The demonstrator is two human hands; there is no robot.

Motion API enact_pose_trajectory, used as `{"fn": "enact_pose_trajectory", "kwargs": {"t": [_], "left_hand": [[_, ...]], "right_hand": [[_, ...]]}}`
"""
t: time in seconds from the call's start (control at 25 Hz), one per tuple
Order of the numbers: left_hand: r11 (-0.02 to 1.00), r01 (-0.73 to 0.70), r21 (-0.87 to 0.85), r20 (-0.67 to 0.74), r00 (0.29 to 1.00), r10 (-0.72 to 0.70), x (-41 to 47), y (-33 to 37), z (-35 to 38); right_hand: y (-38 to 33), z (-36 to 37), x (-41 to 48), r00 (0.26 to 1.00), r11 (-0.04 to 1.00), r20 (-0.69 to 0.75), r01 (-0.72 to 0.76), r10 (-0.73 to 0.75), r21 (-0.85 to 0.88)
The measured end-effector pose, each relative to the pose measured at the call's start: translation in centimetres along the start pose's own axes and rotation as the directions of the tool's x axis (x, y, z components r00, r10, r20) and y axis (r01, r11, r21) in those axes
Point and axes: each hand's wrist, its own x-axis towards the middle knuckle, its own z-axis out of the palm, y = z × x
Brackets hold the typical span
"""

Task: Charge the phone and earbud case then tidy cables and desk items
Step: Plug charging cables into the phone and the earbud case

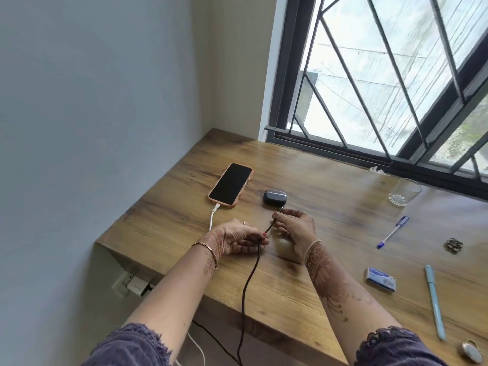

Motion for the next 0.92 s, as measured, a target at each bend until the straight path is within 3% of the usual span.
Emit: {"fn": "enact_pose_trajectory", "kwargs": {"t": [0.28,0.56,0.64,0.76,0.92], "left_hand": [[0.961,-0.242,-0.135,-0.26,0.944,0.201,1.8,1.3,1.3],[0.955,-0.296,-0.007,-0.26,0.923,0.284,3.7,1.9,2.5],[0.953,-0.302,-0.007,-0.29,0.913,0.287,4.4,1.8,2.7],[0.951,-0.304,-0.056,-0.332,0.904,0.27,4.8,1.9,3.1],[0.947,-0.315,-0.052,-0.371,0.887,0.275,5.5,2.5,3.0]], "right_hand": [[-0.5,-0.4,-1.9,0.994,0.979,0.088,0.083,-0.067,-0.184],[0.2,-0.7,-2.0,0.971,0.935,0.192,0.193,-0.139,-0.297],[0.2,-1.1,-1.1,0.979,0.936,0.103,0.199,-0.176,-0.29],[0.0,-1.6,1.1,0.925,0.857,-0.115,0.282,-0.363,-0.431],[-1.5,-1.0,3.0,0.903,0.649,-0.012,0.3,-0.43,-0.699]]}}
